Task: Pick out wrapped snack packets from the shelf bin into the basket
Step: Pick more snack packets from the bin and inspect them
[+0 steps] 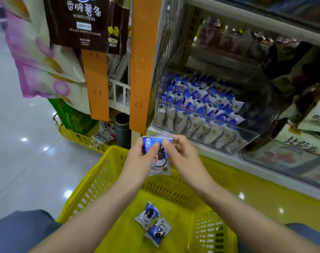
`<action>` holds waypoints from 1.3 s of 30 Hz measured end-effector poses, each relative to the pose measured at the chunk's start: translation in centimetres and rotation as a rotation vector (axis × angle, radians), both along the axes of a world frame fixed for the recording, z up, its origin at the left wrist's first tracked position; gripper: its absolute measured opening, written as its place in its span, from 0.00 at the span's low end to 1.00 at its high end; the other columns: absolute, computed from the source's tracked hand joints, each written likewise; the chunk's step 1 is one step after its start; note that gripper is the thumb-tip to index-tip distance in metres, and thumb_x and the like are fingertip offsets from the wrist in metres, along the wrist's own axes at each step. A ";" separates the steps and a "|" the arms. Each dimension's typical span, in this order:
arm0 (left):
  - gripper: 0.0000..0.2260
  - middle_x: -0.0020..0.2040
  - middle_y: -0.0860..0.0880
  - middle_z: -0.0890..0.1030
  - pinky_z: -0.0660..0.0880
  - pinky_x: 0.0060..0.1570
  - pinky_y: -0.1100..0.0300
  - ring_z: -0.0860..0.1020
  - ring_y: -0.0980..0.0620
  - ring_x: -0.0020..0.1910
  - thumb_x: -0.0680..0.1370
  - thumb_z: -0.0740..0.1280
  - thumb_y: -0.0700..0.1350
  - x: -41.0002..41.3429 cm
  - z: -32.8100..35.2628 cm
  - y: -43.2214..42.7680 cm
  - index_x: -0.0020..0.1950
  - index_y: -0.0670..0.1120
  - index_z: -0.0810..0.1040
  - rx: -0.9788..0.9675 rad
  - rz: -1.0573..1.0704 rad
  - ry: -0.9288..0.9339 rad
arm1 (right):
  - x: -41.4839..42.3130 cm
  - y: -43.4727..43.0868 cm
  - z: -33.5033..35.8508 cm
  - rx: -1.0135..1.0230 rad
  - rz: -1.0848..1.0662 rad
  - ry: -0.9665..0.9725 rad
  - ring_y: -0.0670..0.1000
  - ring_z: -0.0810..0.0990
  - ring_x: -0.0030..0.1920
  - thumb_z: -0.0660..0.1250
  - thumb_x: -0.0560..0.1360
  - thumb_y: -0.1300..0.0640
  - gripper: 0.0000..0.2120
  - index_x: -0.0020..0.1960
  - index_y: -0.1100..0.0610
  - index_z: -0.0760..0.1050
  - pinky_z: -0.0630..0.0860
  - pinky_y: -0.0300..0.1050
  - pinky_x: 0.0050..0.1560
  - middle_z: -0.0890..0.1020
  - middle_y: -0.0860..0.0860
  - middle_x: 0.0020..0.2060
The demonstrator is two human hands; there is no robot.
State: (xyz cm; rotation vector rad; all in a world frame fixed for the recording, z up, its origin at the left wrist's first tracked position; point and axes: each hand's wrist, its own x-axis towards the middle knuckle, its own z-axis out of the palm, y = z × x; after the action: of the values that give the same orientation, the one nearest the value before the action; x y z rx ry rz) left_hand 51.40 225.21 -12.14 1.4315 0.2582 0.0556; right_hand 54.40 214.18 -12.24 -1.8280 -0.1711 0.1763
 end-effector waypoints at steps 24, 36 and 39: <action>0.12 0.43 0.47 0.83 0.78 0.37 0.63 0.82 0.56 0.37 0.71 0.72 0.38 -0.8 -3.6 2.0 0.53 0.44 0.75 -0.001 -0.185 0.262 | 0.0 -1.9 -2.4 0.067 -0.169 0.177 0.44 0.79 0.35 0.63 0.77 0.63 0.07 0.41 0.55 0.72 0.78 0.35 0.32 0.80 0.57 0.42; 0.06 0.35 0.53 0.79 0.74 0.41 0.61 0.78 0.56 0.38 0.76 0.66 0.41 -0.8 -5.0 3.6 0.39 0.49 0.75 0.463 -0.141 -0.049 | -1.9 -2.8 -4.5 -0.495 0.235 0.184 0.46 0.71 0.61 0.71 0.71 0.54 0.29 0.68 0.53 0.62 0.68 0.41 0.61 0.72 0.47 0.59; 0.08 0.35 0.56 0.78 0.73 0.38 0.66 0.76 0.61 0.36 0.76 0.66 0.42 -1.4 -5.2 3.5 0.39 0.52 0.73 0.557 -0.187 -0.129 | -2.1 -2.9 -3.9 -0.505 0.179 -0.030 0.42 0.66 0.61 0.67 0.72 0.46 0.26 0.68 0.47 0.64 0.60 0.31 0.56 0.67 0.43 0.58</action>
State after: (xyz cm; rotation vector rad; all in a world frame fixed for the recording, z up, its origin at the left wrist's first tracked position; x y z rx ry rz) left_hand 50.01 228.72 -17.30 1.9909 -0.0045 0.0697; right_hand 52.34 211.31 -16.16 -2.3179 -0.3351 0.3420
